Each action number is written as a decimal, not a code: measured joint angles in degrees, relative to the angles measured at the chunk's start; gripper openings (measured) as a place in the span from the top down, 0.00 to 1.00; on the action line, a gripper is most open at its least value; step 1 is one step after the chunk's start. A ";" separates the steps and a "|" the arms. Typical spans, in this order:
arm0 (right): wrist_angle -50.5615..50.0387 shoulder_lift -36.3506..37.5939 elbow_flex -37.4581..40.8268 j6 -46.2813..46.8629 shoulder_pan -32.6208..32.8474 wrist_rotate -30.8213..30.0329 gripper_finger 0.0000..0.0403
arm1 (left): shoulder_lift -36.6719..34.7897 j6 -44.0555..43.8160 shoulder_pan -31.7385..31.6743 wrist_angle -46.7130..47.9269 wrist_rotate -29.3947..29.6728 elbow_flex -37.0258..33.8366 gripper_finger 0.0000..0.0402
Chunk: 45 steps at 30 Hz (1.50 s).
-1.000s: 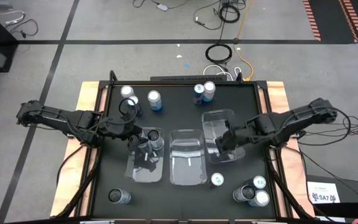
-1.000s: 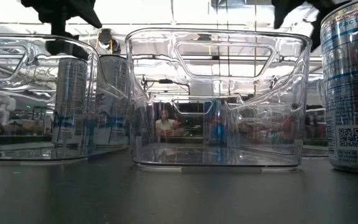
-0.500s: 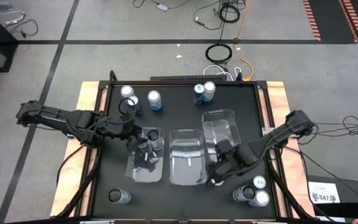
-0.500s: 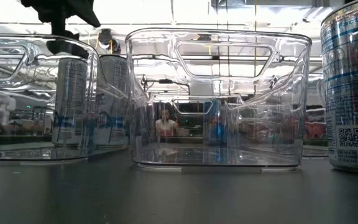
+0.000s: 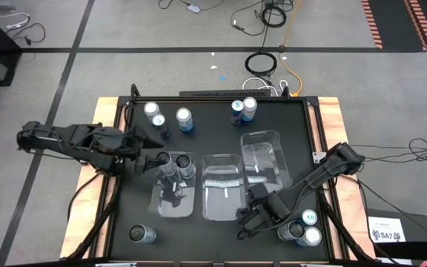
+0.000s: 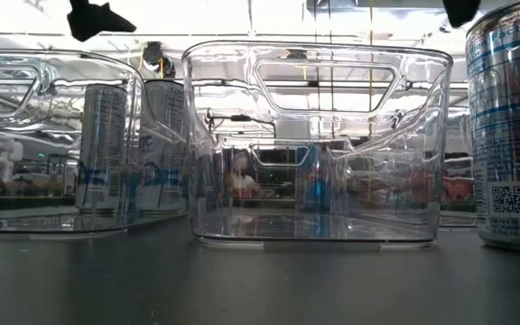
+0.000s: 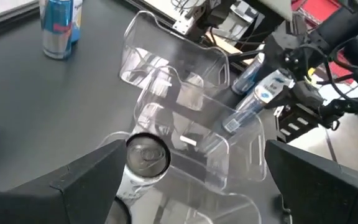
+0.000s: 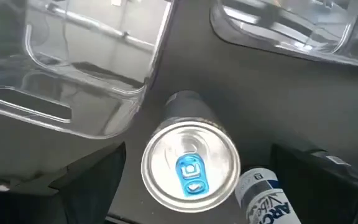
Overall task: Sort soda cans
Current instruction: Put the bottom right blue soda can into the middle transparent bin
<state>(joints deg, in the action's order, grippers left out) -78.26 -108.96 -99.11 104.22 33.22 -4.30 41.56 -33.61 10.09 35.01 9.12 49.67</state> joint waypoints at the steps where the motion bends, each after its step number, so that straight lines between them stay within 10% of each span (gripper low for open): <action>1: 0.22 -0.31 0.00 0.07 0.08 0.25 0.03 | -0.41 0.00 0.00 0.89 -0.04 0.00 0.03; 10: 0.57 -2.55 0.00 0.10 -0.11 1.71 0.10 | -3.34 -0.02 0.00 8.35 -0.04 0.00 0.03; 19: 0.73 -2.56 0.02 1.49 -0.49 5.10 0.45 | -7.15 -0.09 0.00 11.41 -0.01 0.00 0.03; 29: -11.03 -1.85 -9.34 5.86 -0.43 6.21 0.45 | -8.48 -0.07 0.00 15.77 -0.06 -0.02 0.03; 39: -10.82 -0.16 -25.54 -5.47 -4.52 -17.71 0.45 | -8.44 -0.44 0.00 17.44 -0.11 -0.04 0.03; 45: -4.60 -1.02 -26.13 -22.02 -13.11 -17.00 0.45 | -8.44 -0.44 0.00 17.48 -0.06 -0.06 0.03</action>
<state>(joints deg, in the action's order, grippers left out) -82.87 -109.99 -125.24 82.19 20.12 -21.30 33.12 -34.04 10.09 52.49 9.06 49.61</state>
